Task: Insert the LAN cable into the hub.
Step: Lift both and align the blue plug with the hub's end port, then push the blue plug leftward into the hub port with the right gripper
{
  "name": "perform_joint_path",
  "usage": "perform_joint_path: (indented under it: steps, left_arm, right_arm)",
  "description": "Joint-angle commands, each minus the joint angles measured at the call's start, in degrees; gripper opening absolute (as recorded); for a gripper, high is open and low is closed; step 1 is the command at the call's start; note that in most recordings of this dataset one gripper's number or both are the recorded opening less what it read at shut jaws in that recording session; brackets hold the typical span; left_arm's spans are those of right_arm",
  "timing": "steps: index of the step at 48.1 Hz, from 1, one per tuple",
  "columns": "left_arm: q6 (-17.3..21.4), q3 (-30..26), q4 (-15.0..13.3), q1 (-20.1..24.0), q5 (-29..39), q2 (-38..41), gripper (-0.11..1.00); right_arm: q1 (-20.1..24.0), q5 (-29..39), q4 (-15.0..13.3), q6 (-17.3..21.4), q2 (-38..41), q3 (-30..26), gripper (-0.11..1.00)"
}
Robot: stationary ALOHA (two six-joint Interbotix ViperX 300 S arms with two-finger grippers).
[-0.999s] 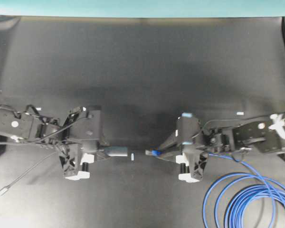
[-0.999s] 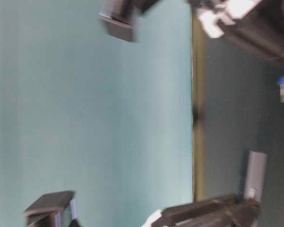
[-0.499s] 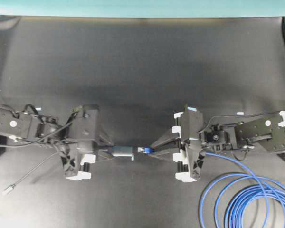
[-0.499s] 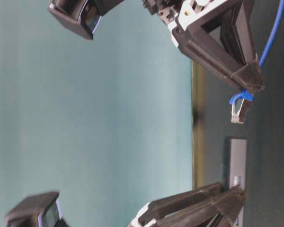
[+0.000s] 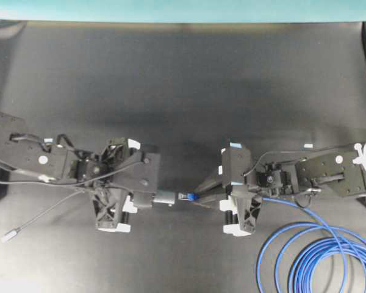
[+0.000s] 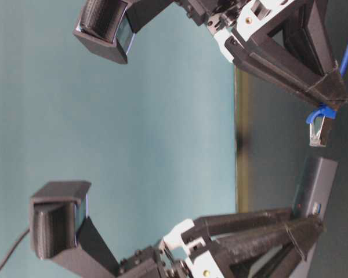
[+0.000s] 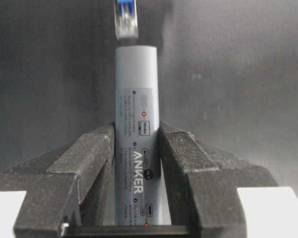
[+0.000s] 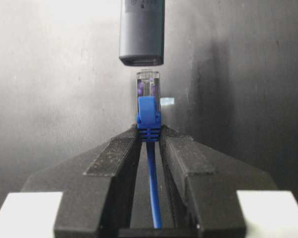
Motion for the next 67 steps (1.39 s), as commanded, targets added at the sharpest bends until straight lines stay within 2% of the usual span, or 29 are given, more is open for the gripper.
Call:
perform_joint_path:
  steps: [1,19,48,67]
  left_arm:
    - [0.09,-1.32,0.18,0.53,-0.18,-0.35,0.28]
    - [0.35,-1.32,0.18,0.79,-0.26,-0.35,0.28]
    - [0.97,-0.79,0.18,0.18,-2.46,-0.44,0.28]
    - [0.97,-1.41,0.18,0.26,-2.11,0.18,0.28]
  right_arm:
    - [0.26,0.09,-0.18,-0.35,-0.18,-0.88,0.12]
    - [0.09,0.18,-0.18,-1.76,0.44,-2.2,0.12]
    - [-1.32,-0.09,-0.18,-1.58,0.62,-2.29,0.12]
    - [-1.32,0.18,-0.18,-1.67,1.58,-4.66,0.12]
